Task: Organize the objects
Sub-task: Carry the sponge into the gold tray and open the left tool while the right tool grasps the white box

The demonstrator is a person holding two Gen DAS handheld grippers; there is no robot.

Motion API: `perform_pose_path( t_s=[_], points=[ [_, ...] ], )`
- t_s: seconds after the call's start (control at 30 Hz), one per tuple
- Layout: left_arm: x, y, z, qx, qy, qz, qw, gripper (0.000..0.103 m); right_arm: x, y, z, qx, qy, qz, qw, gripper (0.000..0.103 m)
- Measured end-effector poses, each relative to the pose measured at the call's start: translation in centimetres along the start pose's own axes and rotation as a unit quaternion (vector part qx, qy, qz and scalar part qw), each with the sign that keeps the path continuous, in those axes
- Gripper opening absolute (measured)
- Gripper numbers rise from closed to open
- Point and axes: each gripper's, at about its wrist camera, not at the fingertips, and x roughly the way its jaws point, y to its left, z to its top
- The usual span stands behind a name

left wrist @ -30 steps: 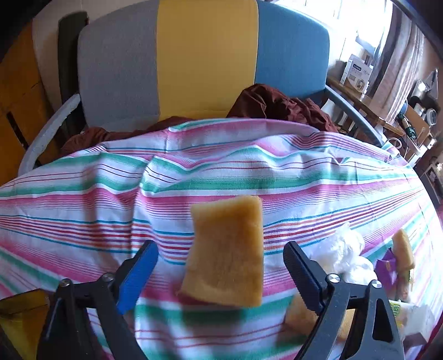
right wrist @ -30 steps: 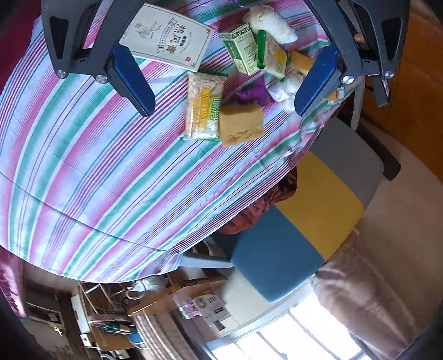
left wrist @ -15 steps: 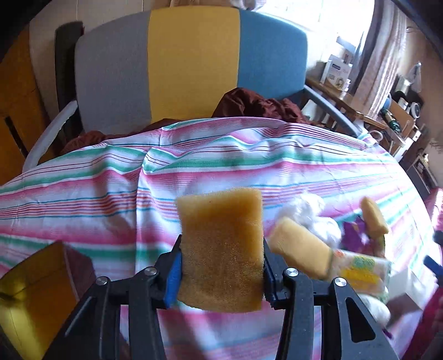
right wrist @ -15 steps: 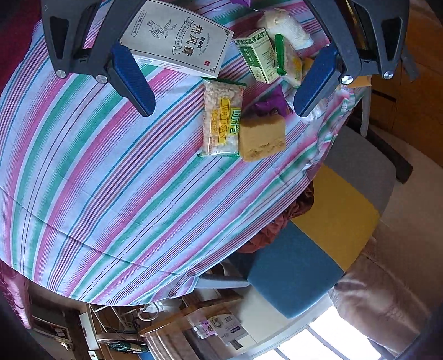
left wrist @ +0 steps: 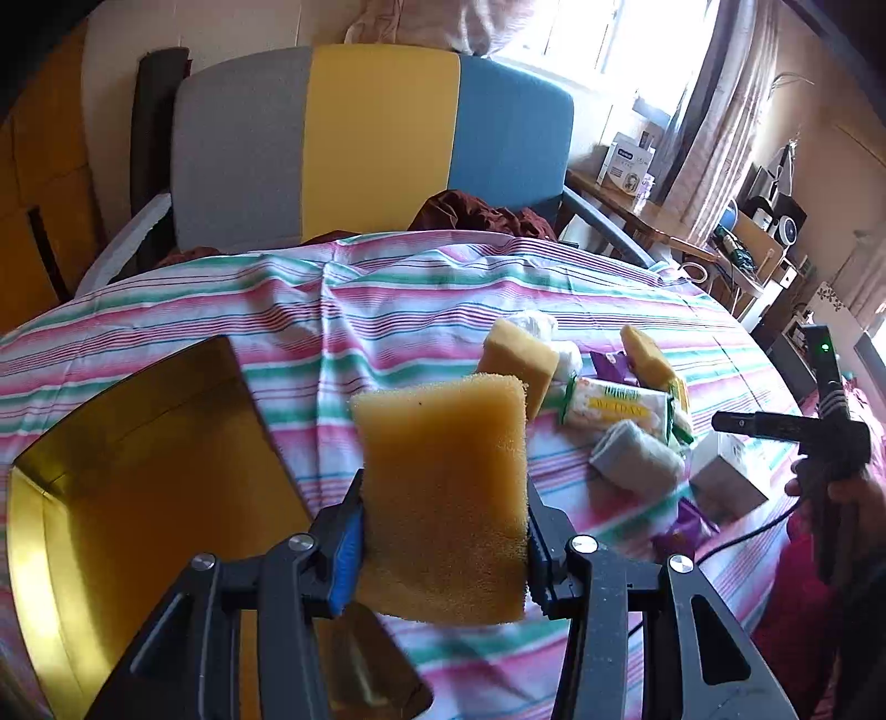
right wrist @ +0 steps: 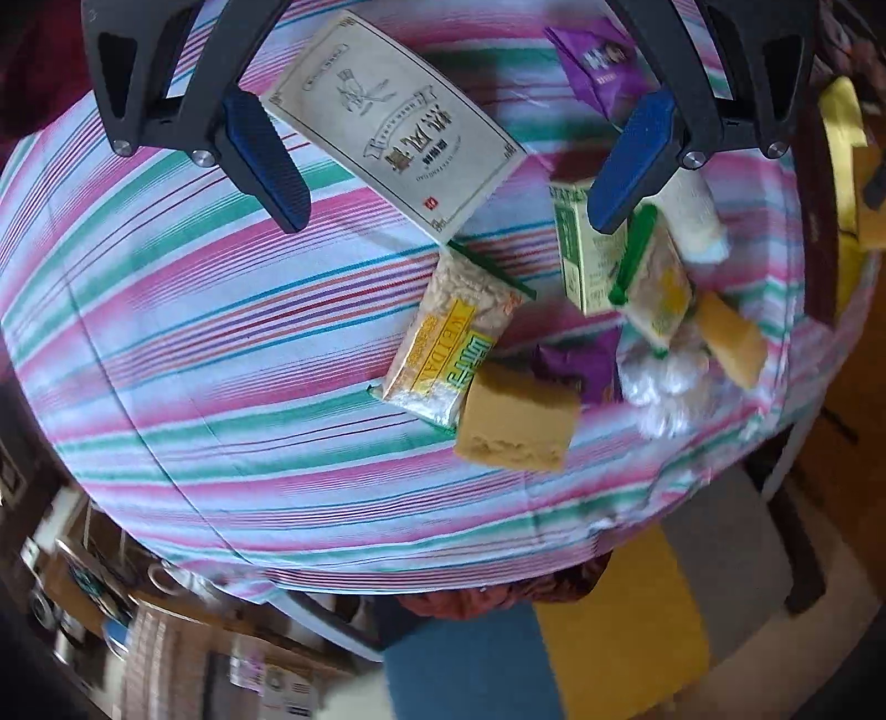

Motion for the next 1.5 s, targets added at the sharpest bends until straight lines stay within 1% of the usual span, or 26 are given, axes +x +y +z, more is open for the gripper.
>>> perform_pose_path(
  t_s=[0.1,0.17,0.2,0.23,0.27,0.33,0.4,0.5,0.6,0.67,0.8,0.87,0.9,0.97,1.07,1.1,1.17,1.23,1.27,1.37,1.4,1.5],
  points=[
    [-1.3,1.3,-1.4,-0.015,-0.002,-0.001,0.9999,0.048,0.2,0.5,-1.2,-0.072,0.03,-0.023,0.997,0.102],
    [-2.1,2.3,-2.5,-0.033,-0.004,-0.001,0.9994,0.048,0.9,0.3,-1.9,-0.082,0.046,-0.044,0.995,0.1],
    [-2.4,2.6,-3.0,-0.038,-0.006,0.003,0.9993,0.048,1.2,-0.2,-2.4,-0.076,0.053,-0.044,0.995,0.083],
    [-2.7,2.9,-3.5,-0.042,-0.007,0.006,0.9991,0.048,1.6,-0.5,-2.9,-0.065,0.055,-0.049,0.995,0.06],
    [-3.0,3.2,-3.9,-0.046,-0.008,0.008,0.9989,0.048,1.8,-0.8,-3.3,-0.053,0.056,-0.053,0.996,0.051],
    [-3.9,4.1,-4.6,-0.058,-0.013,0.017,0.9981,0.048,2.1,-1.2,-3.8,-0.032,0.056,-0.055,0.996,0.051],
    [-4.9,5.4,-5.2,-0.072,-0.021,0.028,0.9968,0.048,2.1,-1.1,-3.9,-0.024,0.044,-0.06,0.997,0.051],
    [-6.5,8.3,-6.3,-0.104,-0.032,0.053,0.9927,0.048,2.2,-1.5,-4.2,-0.01,0.035,-0.061,0.997,0.051],
    [-7.6,12.1,-7.0,-0.132,-0.035,0.094,0.9861,0.048,2.2,-2.5,-4.4,0.011,0.03,-0.051,0.998,0.051],
    [-7.8,15.4,-6.9,-0.152,-0.03,0.127,0.9797,0.048,2.2,-2.9,-4.5,0.017,0.028,-0.048,0.998,0.051],
    [-7.1,19.9,-6.2,-0.183,-0.021,0.158,0.9703,0.048,2.5,-3.2,-4.6,0.02,0.023,-0.049,0.998,0.051],
    [-6.2,21.9,-5.4,-0.198,-0.012,0.165,0.9661,0.048,2.4,-3.9,-4.4,0.021,0.022,-0.048,0.998,0.051],
    [-5.4,23.0,-5.0,-0.209,-0.005,0.176,0.9621,0.048,2.3,-4.2,-4.2,0.022,0.021,-0.048,0.998,0.051],
    [-4.1,24.3,-4.2,-0.221,0.006,0.18,0.9585,0.048,2.5,-3.8,-3.5,0.023,0.02,-0.05,0.998,0.051],
    [-2.2,25.5,-3.4,-0.228,0.02,0.205,0.9517,0.049,2.7,-3.9,-3.4,0.023,0.017,-0.051,0.998,0.051],
    [-1.5,25.9,-3.2,-0.226,0.024,0.209,0.9512,0.049,2.9,-3.8,-3.3,0.023,0.016,-0.051,0.998,0.051],
    [-0.4,26.4,-2.8,-0.216,0.027,0.229,0.9487,0.05,3.0,-3.8,-2.9,0.022,0.015,-0.053,0.998,0.051],
    [0.5,27.2,-2.6,-0.211,0.031,0.249,0.9447,0.051,2.8,-3.5,-3.1,0.02,0.014,-0.055,0.998,0.051],
    [0.8,27.5,-2.5,-0.212,0.032,0.253,0.9435,0.052,2.8,-3.5,-3.0,0.019,0.014,-0.056,0.998,0.051],
    [1.3,28.1,-2.7,-0.218,0.038,0.248,0.9431,0.057,1.8,-2.7,-3.5,0.019,0.013,-0.057,0.998,0.051],
    [1.2,28.0,-2.8,-0.22,0.034,0.24,0.9449,0.06,1.8,-2.7,-3.5,0.02,0.013,-0.057,0.998,0.051],
    [0.6,27.4,-2.8,-0.213,0.023,0.24,0.9468,0.064,1.8,-2.7,-3.5,0.019,0.013,-0.057,0.998,0.051]
  ],
)
